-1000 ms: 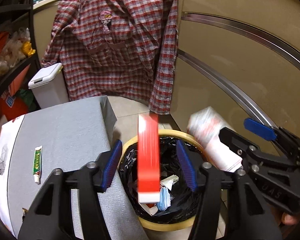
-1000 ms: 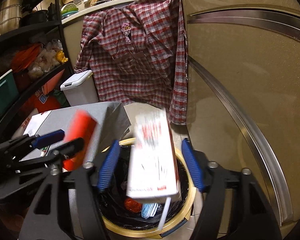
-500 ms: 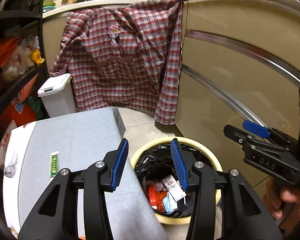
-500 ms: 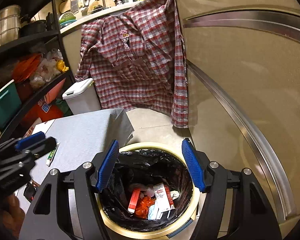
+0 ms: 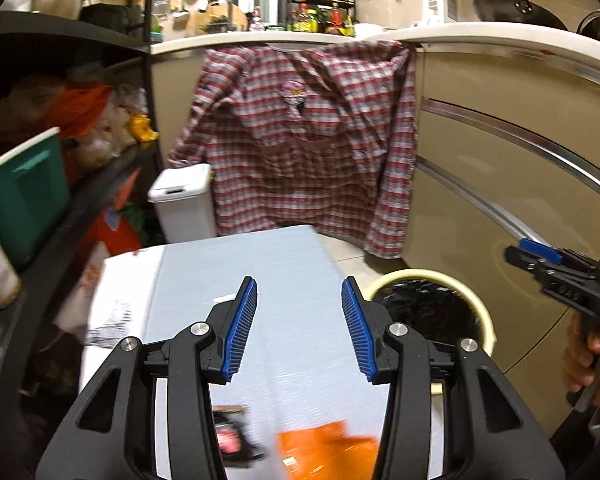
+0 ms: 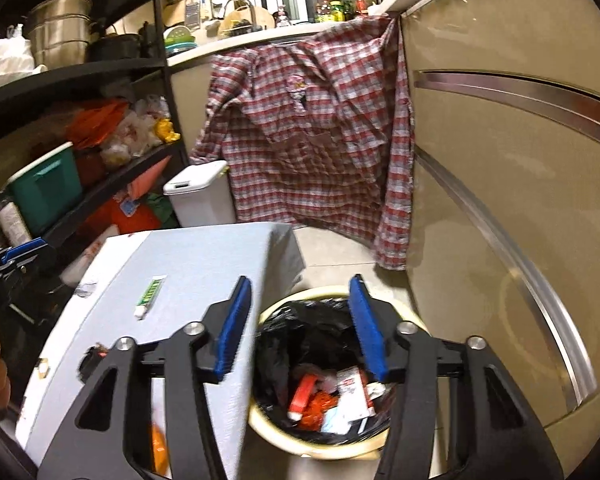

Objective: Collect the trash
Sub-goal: 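Move both open tools back toward the black packet and orange bag, then grasp the black packet with the left tool while the right tool grasps the orange bag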

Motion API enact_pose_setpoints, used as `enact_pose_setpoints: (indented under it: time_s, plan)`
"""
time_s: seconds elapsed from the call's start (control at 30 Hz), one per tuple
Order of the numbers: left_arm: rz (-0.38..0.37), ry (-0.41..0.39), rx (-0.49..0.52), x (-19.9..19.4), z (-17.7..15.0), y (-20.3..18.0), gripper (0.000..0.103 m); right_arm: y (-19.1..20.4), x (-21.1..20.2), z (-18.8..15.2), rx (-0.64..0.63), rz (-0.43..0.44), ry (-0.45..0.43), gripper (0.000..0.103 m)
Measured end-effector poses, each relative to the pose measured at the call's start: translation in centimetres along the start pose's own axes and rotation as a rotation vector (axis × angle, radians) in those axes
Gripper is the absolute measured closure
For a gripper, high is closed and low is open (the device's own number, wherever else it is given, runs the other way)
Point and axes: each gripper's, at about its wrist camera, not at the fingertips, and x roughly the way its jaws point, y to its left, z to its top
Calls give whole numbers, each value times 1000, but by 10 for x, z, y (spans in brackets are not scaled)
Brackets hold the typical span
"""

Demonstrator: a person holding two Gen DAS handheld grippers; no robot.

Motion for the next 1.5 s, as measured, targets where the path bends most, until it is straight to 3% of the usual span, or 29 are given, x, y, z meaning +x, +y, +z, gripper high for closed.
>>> enact_pose_setpoints:
  time_s: [0.13,0.33,0.43,0.63,0.7,0.9,1.03,1.5]
  plan:
    - [46,9,2,-14,-13,38,59,19,-10,-17,2,46,23,74]
    - [72,72,-97,-1,-34,82,64,55,-15,-53,-9,130,92,75]
    - [73,105,-98,7,-51,87,65,76,-6,-78,-7,197,175,74]
    - [44,166,-139,19,-69,91,65,108,25,-109,-77,227,287,73]
    - [43,174,-140,22,-71,90,65,111,38,-114,-68,245,326,68]
    - [43,236,-183,37,-81,95,64,120,64,-124,-63,260,393,65]
    - [49,299,-196,51,-94,94,51,129,78,-132,-94,251,428,64]
    - [30,483,-222,90,-127,89,48,137,101,-144,-138,241,504,64]
